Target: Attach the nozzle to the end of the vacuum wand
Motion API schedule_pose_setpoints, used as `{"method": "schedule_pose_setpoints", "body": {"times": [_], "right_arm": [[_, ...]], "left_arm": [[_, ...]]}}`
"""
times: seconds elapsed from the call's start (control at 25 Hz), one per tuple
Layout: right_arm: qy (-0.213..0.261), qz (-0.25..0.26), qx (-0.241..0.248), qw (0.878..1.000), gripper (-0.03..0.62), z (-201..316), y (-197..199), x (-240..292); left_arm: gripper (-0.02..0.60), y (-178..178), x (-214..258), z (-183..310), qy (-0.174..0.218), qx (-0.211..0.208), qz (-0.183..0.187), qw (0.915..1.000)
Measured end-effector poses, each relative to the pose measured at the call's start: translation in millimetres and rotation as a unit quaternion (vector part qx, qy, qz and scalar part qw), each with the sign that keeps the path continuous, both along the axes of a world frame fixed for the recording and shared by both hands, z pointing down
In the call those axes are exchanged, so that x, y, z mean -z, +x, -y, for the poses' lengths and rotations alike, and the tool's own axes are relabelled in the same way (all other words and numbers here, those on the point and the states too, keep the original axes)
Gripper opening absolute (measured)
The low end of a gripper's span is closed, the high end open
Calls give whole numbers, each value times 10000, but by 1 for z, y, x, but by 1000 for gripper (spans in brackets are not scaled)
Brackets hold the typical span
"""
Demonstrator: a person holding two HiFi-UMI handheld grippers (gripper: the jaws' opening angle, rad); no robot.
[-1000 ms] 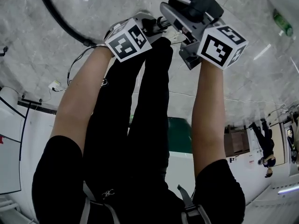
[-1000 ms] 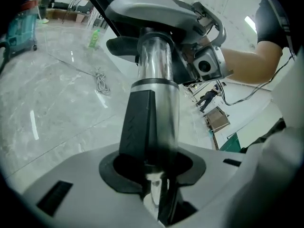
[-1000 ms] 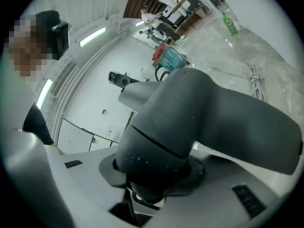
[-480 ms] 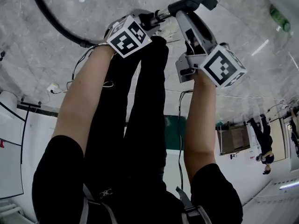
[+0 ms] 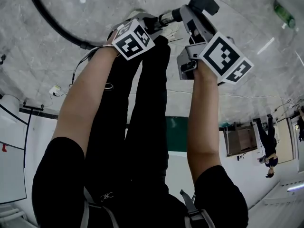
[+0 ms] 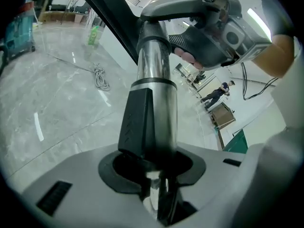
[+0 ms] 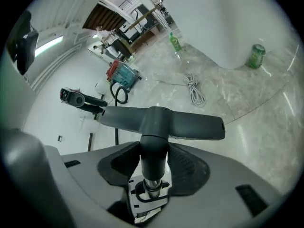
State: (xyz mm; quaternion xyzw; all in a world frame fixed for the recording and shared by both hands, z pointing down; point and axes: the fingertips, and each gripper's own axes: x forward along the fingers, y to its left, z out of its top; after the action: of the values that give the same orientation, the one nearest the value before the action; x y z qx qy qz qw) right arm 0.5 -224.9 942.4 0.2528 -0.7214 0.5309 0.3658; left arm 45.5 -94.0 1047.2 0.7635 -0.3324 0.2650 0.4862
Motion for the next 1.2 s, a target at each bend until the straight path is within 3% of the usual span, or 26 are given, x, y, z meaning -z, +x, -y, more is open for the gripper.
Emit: {"method": "schedule_pose_setpoints", "body": {"times": [0.16,0.28,0.36,0.6,0.72,0.84,1.08,1.2], "right_arm": [[35,-221,65,9997,193,-3,12,-21],[-196,-323,-49,9993,192,-6,19,-53],[-316,-395,-205,9985,189,-10,25,-77],[-825,-785,-567,9919,187,-22,54,-162],[-782,-815,-639,9915,187,-22,55,-190],[-772,-869,-659,9910,187,-15,47,-215],[-804,-894,-598,9909,187,-5,19,-256],[-841,-929,-557,9906,187,-8,2,-278]], "left_arm": [[148,-3,-19,-1,-15,447,518,9977],[198,-16,-30,-12,-6,809,1259,9887],[198,-21,-26,-25,2,1063,1452,9837],[177,-61,-11,-51,-508,2355,745,9677],[11,-92,-5,-47,-488,2734,842,9570],[11,-116,4,-28,-377,2922,779,9524],[11,-131,5,0,-169,2970,527,9533],[11,-143,-5,1,-228,3155,495,9474]]}}
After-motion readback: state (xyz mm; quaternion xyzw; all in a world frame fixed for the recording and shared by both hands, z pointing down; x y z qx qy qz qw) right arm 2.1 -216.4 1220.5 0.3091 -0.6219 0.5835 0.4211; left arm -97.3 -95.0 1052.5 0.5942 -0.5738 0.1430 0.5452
